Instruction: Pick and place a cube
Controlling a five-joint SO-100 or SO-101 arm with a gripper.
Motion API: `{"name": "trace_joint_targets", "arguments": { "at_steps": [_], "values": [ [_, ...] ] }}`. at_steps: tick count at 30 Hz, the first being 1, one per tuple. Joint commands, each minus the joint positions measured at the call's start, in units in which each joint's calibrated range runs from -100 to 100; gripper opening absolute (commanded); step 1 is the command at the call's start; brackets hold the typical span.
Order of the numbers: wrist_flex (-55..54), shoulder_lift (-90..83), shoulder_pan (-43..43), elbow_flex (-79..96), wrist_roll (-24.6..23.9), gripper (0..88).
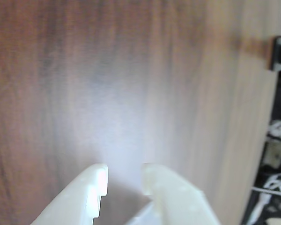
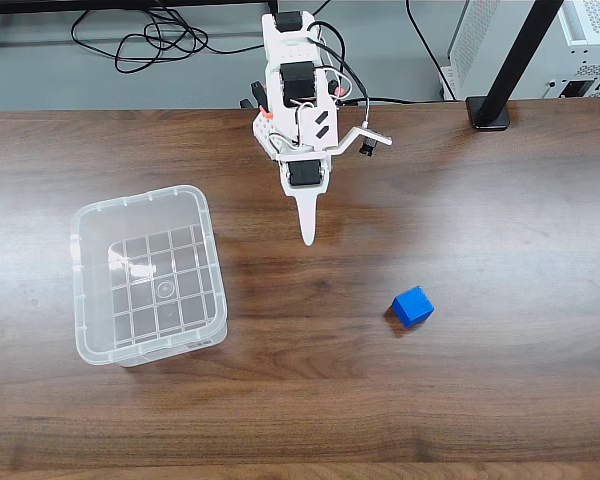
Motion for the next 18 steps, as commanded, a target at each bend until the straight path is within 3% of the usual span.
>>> {"name": "trace_joint_targets", "arguments": {
  "at_steps": [1, 5, 12, 18],
  "values": [
    [-4.24, 0.02, -1.68, -1.88, 6.53, 24.8],
    [-1.76, 0.26, -5.65, -2.51, 11.13, 26.8],
    [7.11, 1.58, -13.28, -7.08, 11.6, 26.8],
    [3.27, 15.04, -14.09, -14.26, 11.92, 26.8]
  ]
}}
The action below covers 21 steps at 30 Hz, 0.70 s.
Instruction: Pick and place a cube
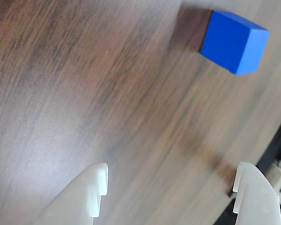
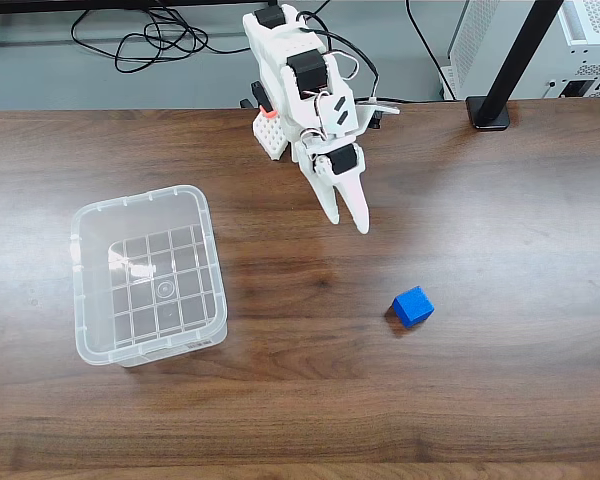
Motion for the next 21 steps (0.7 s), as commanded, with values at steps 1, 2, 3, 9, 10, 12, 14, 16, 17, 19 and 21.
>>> {"name": "trace_joint_targets", "arguments": {
  "at_steps": [1, 2, 3, 9, 10, 12, 14, 16, 17, 19, 21],
  "values": [
    [-4.79, 13.44, -0.94, -10.74, 0.33, 26.8],
    [-6.5, 17.41, -0.94, -12.99, 0.33, 26.8],
    [-7.78, 21.21, -0.94, -15.23, 0.07, 26.8],
    [-11.7, 48.29, -0.94, -32.46, -2.52, 27.6],
    [-11.7, 52.42, -1.01, -35.51, -3.26, 27.6],
    [-11.7, 60.68, -1.01, -41.97, -4.84, 27.6],
    [-11.36, 68.27, -1.01, -48.43, -6.74, 27.6],
    [-10.68, 75.13, -1.3, -54.44, -8.11, 27.6],
    [-10.34, 78.43, -1.82, -57.31, -8.7, 27.6],
    [-8.2, 84.13, -2.85, -62.6, -9.54, 27.6],
    [-5.98, 89.25, -4.61, -67.81, -10.44, 27.7]
  ]
}}
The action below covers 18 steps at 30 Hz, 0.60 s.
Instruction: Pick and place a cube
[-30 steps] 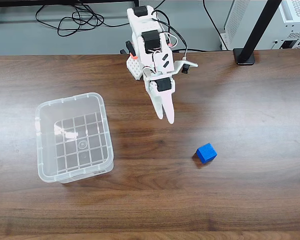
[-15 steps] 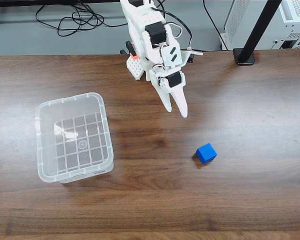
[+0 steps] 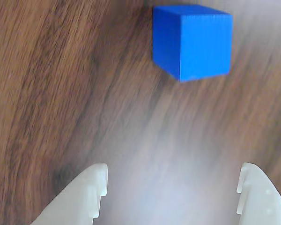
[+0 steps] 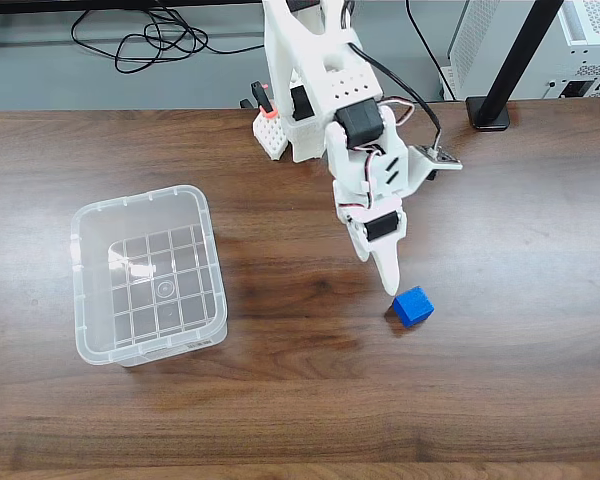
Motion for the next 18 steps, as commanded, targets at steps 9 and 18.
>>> {"name": "trace_joint_targets", "arguments": {
  "at_steps": [9, 18],
  "values": [
    [8.11, 26.29, -7.49, -33.5, -4.3, 27.7],
    [9.31, 36.69, -6.9, -41.31, -4.78, 27.7]
  ]
}}
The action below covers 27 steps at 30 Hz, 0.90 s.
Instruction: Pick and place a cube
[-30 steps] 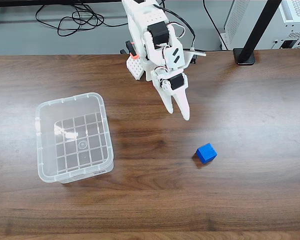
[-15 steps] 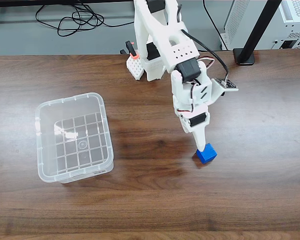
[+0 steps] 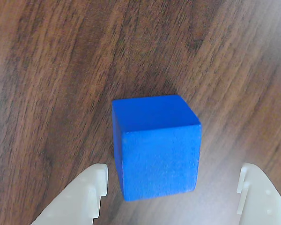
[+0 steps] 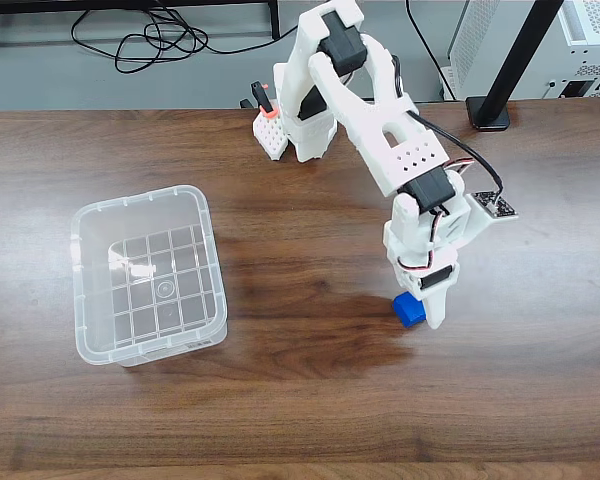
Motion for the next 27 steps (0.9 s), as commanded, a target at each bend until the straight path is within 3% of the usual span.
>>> {"name": "trace_joint_targets", "arguments": {
  "at_steps": [1, 6, 11, 17, 27],
  "values": [
    [0.58, 2.64, 0.55, -7.34, -0.13, 27.2],
    [0.75, 5.2, 0.4, -7.43, -0.13, 26.5],
    [0.67, 5.62, 0.7, -7.43, 0.29, 17.7],
    [1.78, 4.05, 1.36, -8.51, 0.34, 16.7],
    [18.84, -7.43, 12.37, -27.71, 1.82, 16.7]
  ]
}}
